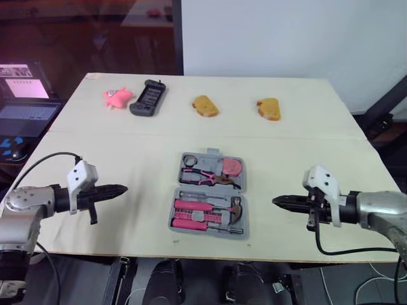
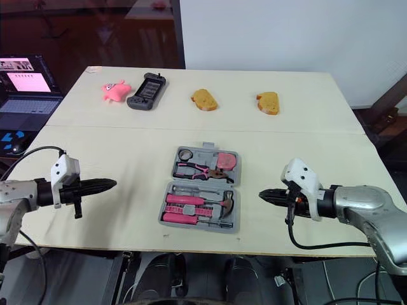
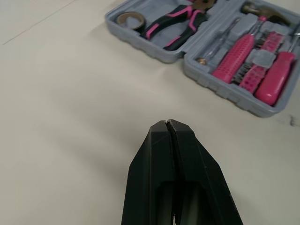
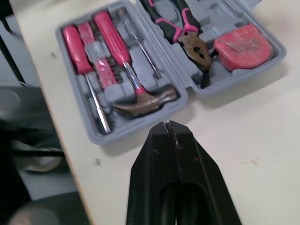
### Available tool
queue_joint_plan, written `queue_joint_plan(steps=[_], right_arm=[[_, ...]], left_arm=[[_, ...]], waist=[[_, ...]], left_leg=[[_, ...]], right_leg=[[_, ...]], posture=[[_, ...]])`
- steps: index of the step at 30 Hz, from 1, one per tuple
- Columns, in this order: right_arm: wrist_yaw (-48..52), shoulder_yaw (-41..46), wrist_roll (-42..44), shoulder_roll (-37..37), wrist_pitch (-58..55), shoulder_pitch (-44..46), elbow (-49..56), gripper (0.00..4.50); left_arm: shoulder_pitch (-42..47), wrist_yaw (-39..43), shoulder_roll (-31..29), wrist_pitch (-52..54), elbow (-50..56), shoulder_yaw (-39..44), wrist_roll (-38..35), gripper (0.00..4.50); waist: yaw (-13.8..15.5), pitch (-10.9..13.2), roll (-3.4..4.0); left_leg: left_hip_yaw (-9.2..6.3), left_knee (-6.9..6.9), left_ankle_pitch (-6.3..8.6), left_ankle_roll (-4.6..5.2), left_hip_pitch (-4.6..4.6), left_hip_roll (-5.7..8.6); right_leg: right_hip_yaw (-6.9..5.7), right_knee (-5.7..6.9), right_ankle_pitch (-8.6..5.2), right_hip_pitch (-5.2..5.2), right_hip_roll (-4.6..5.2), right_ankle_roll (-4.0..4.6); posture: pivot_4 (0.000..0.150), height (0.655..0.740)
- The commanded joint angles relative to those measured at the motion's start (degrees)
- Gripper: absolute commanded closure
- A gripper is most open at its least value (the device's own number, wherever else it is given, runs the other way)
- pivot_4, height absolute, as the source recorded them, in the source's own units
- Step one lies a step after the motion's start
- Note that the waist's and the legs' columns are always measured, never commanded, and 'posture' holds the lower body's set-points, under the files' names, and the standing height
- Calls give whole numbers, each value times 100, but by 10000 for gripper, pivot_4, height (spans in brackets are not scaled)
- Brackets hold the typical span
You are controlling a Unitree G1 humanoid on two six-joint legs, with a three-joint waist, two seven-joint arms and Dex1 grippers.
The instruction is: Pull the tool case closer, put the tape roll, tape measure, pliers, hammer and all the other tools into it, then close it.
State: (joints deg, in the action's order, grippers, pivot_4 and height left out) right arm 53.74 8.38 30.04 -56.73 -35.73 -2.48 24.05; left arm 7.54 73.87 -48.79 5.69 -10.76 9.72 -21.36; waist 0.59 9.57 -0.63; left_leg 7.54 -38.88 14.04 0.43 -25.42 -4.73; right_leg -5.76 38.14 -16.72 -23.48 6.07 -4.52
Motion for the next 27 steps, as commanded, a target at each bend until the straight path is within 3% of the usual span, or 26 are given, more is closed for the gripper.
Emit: queue_joint_plan(steps=[1, 11, 20, 27], right_arm=[[78, -182, -352, 209, 579, 218, -407, 44380], [372, -1706, -1797, 710, 1608, 1751, -2390, 44380], [360, -2295, -2598, 1471, 2379, 2454, -3639, 44380], [463, -2448, -2850, 1826, 2746, 2764, -4196, 44380]], left_arm=[[151, 92, 70, -231, -40, -199, 123, 45000], [1095, -493, 911, -332, -495, -1411, 1127, 45000], [1540, -1120, 1586, -319, -962, -1795, 1524, 45000], [1758, -1199, 1658, -569, -1296, -1926, 1739, 45000]], waist=[[-1, 0, 1], [-4, 0, 4], [-3, 1, 4], [-28, 1, 4]], left_leg=[[2, 0, 0, 0, 0, 2], [18, -8, -4, -2, -3, 6], [16, -13, -13, -17, -1, 4], [17, -12, -32, -49, -1, 4]], right_leg=[[0, 1, 1, 0, -1, -2], [0, 5, 11, 1, -14, -14], [0, 20, 12, 0, -19, -14], [0, 21, 12, -1, -19, -14]], posture=[[1500, 7188], [1500, 7188], [1500, 7188], [1500, 7188]])
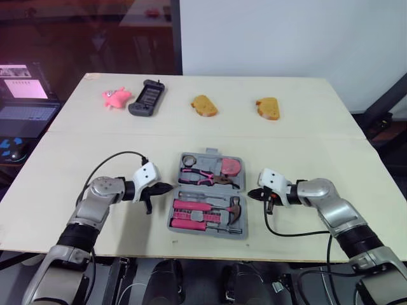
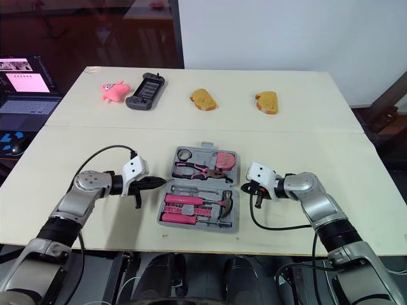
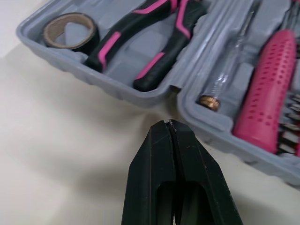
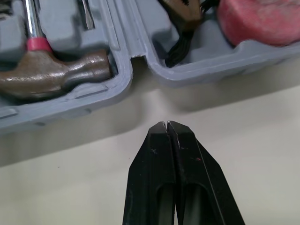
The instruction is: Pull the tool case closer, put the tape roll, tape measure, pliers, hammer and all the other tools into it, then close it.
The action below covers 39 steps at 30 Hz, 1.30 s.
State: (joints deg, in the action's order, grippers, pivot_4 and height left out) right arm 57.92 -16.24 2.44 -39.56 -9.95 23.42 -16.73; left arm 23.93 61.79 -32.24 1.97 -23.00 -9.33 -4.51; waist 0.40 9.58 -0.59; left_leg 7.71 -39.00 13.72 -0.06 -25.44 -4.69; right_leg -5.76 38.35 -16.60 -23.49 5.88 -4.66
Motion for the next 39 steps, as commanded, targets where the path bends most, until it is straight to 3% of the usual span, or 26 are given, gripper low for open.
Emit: queue_joint_plan(steps=[1, 10, 17, 39], right_arm=[[58, -7, -122, 149, 222, 216, -178, 44380], [329, -154, -247, 482, 270, 367, -139, 44380], [402, -196, -403, 591, 310, 404, -111, 44380], [686, -93, -266, 285, -721, -501, 1366, 44380]], left_arm=[[156, 1, 33, -271, -149, -50, 91, 45000], [574, 109, 424, -948, -1014, -353, 344, 45000], [265, 623, 564, -691, -420, -433, 117, 45000], [-874, 132, 527, 116, 1120, -451, 215, 45000]], waist=[[-13, 0, 0], [-16, 0, 1], [-26, -1, 2], [6, -3, 3]], left_leg=[[-1, 0, 0, 0, 1, 0], [0, -1, -1, -2, 1, 0], [0, -1, -1, -2, 2, 0], [-7, 0, 21, 34, 3, -2]], right_leg=[[0, 1, 0, 0, 0, 0], [0, 6, 0, 0, 0, 0], [0, 7, 0, 0, 0, 0], [0, 6, -1, 3, 2, 1]], posture=[[1500, 7188], [1500, 7188], [1500, 7188], [1500, 7188]])
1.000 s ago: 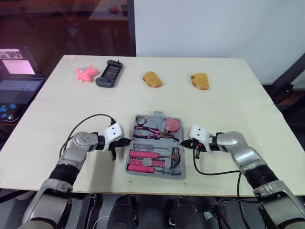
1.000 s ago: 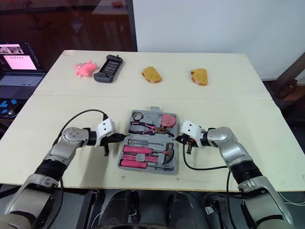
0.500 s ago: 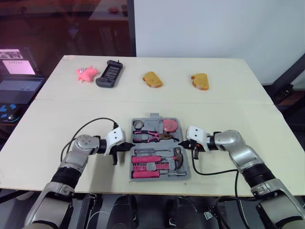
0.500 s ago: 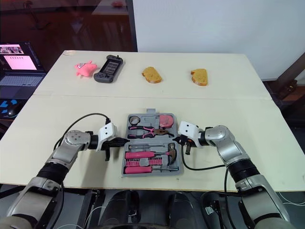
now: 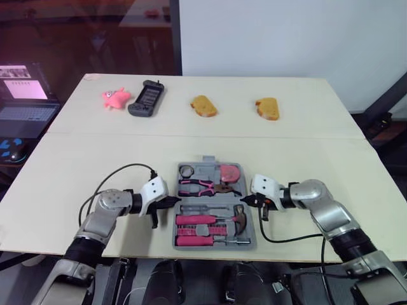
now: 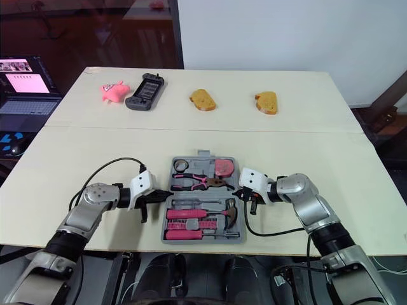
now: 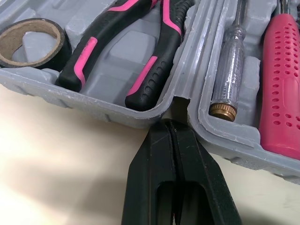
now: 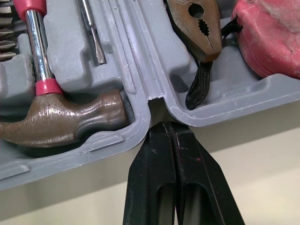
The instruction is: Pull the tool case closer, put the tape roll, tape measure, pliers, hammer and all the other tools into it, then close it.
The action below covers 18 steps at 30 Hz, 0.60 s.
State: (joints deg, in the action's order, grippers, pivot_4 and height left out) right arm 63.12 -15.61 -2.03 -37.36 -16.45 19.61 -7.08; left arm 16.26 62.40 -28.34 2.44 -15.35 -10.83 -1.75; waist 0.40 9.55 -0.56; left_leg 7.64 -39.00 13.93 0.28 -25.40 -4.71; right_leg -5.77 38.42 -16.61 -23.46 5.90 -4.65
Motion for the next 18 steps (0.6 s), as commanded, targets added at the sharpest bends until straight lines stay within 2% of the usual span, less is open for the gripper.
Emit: queue_joint_plan(steps=[1, 18], right_arm=[[167, -148, 184, 56, -125, -163, 473, 44380], [175, -180, 199, 85, -519, -361, 720, 44380]], left_arm=[[-146, 38, 130, 119, 410, -295, -53, 45000], [-316, -52, 3, 307, 585, -324, 7, 45000]], waist=[[8, 0, 0], [-1, -4, 0]], left_leg=[[0, 0, 0, 0, 0, 0], [-2, 0, 2, 3, 3, 0]], right_leg=[[0, 0, 0, 0, 0, 0], [0, -1, -1, 2, 0, 1]], posture=[[1500, 7188], [1500, 7188]])
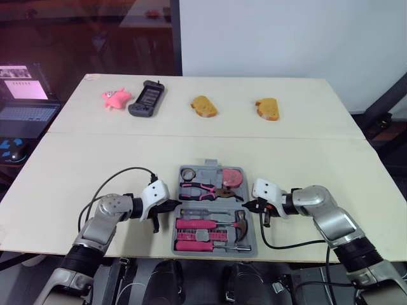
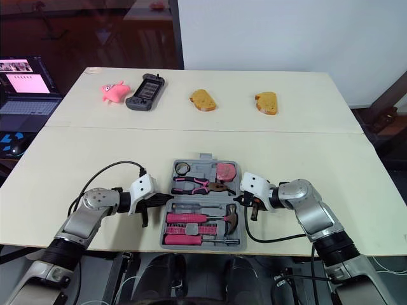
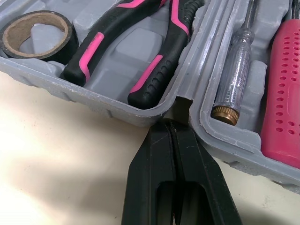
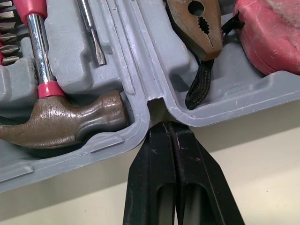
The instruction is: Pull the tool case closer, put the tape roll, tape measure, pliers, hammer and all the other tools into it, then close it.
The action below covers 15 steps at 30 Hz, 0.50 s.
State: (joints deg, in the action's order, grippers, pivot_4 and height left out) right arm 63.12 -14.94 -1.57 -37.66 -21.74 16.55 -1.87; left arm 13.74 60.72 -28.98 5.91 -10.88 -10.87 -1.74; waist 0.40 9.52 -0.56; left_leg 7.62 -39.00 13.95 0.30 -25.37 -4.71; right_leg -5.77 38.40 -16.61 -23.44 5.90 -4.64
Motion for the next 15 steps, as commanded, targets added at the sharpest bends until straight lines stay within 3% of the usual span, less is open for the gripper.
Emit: queue_joint_plan(steps=[1, 15], right_arm=[[182, -256, 148, 109, 8, -49, 173, 44380], [181, -221, 219, 39, -234, -213, 351, 44380]], left_arm=[[-30, 122, 50, -51, 70, -313, 17, 45000], [-182, 67, -7, 18, 216, -305, -8, 45000]], waist=[[-2, 0, 0], [-12, -3, 1]], left_leg=[[0, 0, 0, 0, 0, 0], [0, 1, 1, 1, 1, -1]], right_leg=[[0, 0, 0, 0, 0, 0], [0, 0, 0, 0, 0, 1]], posture=[[1500, 7188], [1500, 7188]])
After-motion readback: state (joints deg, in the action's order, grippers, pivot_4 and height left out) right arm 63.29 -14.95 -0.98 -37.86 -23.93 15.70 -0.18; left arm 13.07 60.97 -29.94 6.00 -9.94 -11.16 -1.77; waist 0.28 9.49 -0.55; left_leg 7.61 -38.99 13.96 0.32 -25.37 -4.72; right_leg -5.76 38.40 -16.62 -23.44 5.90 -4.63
